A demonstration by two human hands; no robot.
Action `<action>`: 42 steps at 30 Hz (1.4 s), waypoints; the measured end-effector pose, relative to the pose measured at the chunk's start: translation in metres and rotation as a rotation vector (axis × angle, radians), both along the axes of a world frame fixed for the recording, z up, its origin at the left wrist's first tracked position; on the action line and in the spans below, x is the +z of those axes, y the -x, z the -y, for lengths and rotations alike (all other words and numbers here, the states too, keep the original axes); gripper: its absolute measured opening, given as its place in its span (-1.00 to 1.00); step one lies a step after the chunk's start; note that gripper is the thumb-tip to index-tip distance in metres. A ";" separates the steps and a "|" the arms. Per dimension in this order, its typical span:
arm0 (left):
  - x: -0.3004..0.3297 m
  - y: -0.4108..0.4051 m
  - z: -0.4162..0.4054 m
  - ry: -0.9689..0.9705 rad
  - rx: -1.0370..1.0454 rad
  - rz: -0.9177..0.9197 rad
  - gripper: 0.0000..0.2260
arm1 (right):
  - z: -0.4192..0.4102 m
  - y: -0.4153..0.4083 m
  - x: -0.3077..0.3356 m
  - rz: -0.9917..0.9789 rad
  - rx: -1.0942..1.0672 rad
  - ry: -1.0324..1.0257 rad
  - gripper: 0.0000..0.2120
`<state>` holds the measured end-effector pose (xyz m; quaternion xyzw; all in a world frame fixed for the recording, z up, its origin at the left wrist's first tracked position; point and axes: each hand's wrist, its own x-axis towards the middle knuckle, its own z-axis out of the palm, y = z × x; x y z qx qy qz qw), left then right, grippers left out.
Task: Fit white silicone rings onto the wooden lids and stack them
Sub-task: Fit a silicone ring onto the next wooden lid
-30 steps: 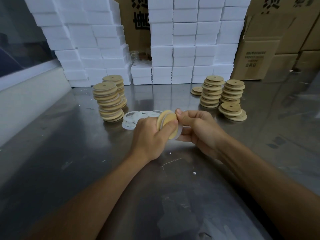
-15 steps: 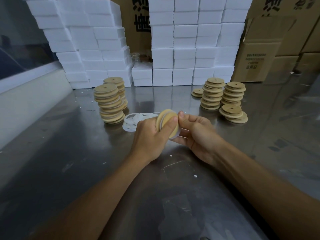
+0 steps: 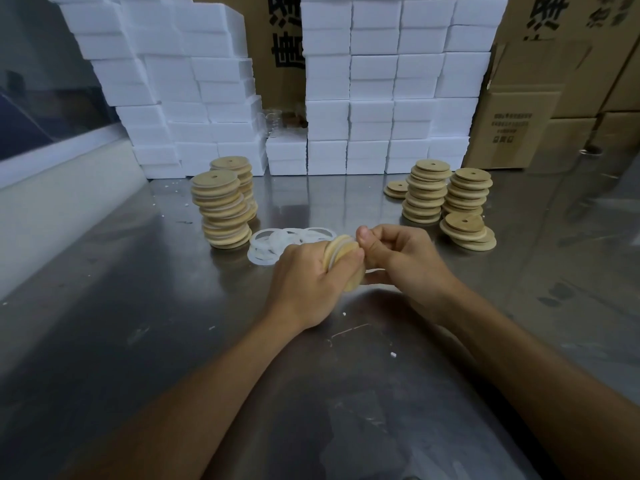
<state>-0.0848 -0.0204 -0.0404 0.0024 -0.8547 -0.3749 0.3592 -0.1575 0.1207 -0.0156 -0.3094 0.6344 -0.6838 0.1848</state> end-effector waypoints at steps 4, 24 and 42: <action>0.002 0.000 0.002 -0.106 0.037 -0.052 -0.47 | 0.003 0.000 -0.004 0.208 0.005 0.074 -0.81; 0.001 0.000 0.002 -0.289 -0.095 0.068 -0.69 | -0.002 0.000 0.003 -0.552 -0.175 -0.135 -0.92; 0.004 0.003 0.006 -0.181 0.185 -0.143 -0.74 | 0.017 -0.018 -0.005 0.063 -0.212 0.071 -0.91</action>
